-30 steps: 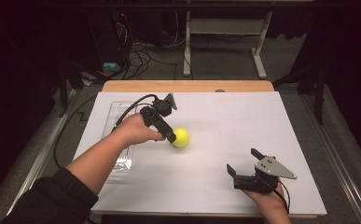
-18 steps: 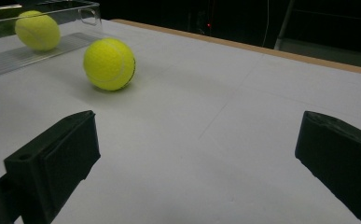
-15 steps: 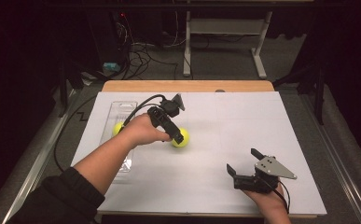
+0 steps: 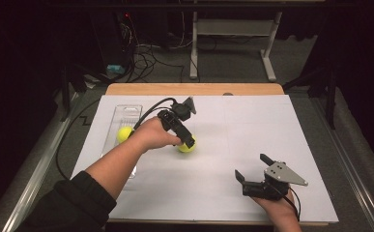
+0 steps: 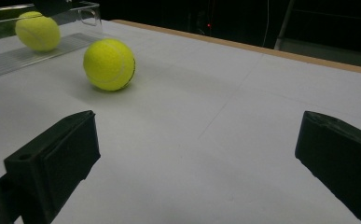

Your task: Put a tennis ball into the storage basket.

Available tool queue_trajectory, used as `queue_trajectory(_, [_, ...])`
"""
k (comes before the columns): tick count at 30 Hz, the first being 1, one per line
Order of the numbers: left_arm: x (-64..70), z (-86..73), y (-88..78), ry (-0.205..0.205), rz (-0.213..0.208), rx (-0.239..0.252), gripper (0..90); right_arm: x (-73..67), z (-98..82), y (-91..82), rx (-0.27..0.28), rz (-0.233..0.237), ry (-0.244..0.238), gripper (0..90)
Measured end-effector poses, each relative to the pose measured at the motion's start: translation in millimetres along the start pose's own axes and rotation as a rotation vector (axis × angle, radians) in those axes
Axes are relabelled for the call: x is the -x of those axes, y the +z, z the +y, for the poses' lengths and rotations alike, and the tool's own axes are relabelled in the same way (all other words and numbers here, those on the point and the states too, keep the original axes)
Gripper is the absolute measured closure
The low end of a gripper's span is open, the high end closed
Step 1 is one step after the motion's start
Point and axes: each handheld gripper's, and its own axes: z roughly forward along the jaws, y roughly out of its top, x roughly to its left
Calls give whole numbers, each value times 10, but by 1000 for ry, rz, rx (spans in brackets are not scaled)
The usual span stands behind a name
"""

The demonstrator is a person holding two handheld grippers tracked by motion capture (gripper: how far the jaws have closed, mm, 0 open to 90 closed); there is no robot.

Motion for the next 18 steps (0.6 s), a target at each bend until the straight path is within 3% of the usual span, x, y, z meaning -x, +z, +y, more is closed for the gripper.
queue_trajectory(12, [-27, 78, 125, -16, -5, -15, 7, -3, 3, 2, 3, -1, 5, 0])
queue_trajectory(18, [-104, 120, 208, -26, -17, -29, 7, 22, -16, 35, -5, -2, 23, 0])
